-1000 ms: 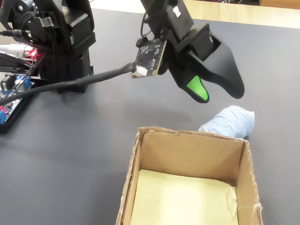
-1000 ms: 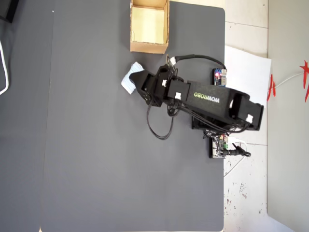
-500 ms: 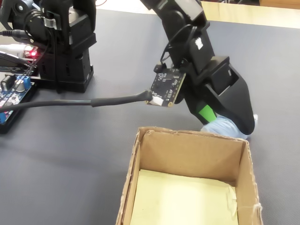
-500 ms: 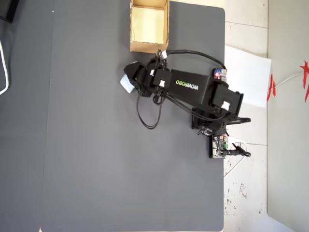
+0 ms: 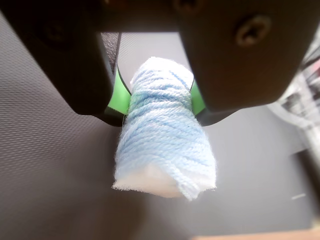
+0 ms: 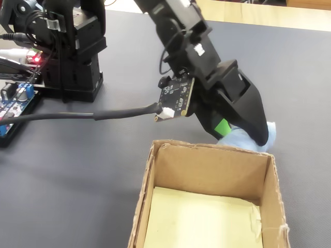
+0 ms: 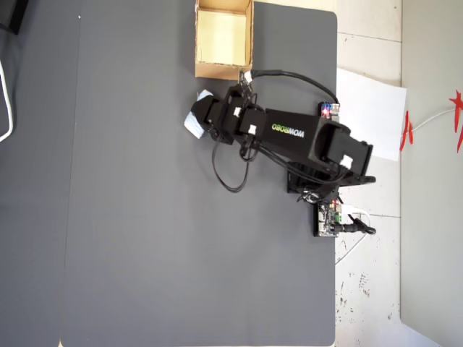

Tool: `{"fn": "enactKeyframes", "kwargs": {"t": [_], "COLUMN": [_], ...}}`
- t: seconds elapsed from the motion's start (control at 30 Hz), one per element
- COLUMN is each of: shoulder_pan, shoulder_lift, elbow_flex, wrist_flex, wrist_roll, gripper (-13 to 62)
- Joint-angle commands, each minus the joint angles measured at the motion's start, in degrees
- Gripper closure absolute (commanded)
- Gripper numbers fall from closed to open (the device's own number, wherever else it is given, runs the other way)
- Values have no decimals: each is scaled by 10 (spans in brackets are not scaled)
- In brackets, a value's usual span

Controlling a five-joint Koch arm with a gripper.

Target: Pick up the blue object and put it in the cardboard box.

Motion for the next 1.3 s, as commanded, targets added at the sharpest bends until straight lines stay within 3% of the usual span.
{"fn": "enactKeyframes", "kwargs": {"t": [0.0, 0.47, 0.97, 1.03, 1.27], "shoulder_pan": [-9, 31, 235, 243, 249], "shoulder_lift": [39, 256, 208, 166, 142], "elbow_flex": [-18, 33, -38, -75, -88], "wrist_flex": [-83, -144, -46, -1, 4], "wrist_roll": [24, 22, -31, -31, -30], "gripper": [449, 449, 445, 348, 232]}}
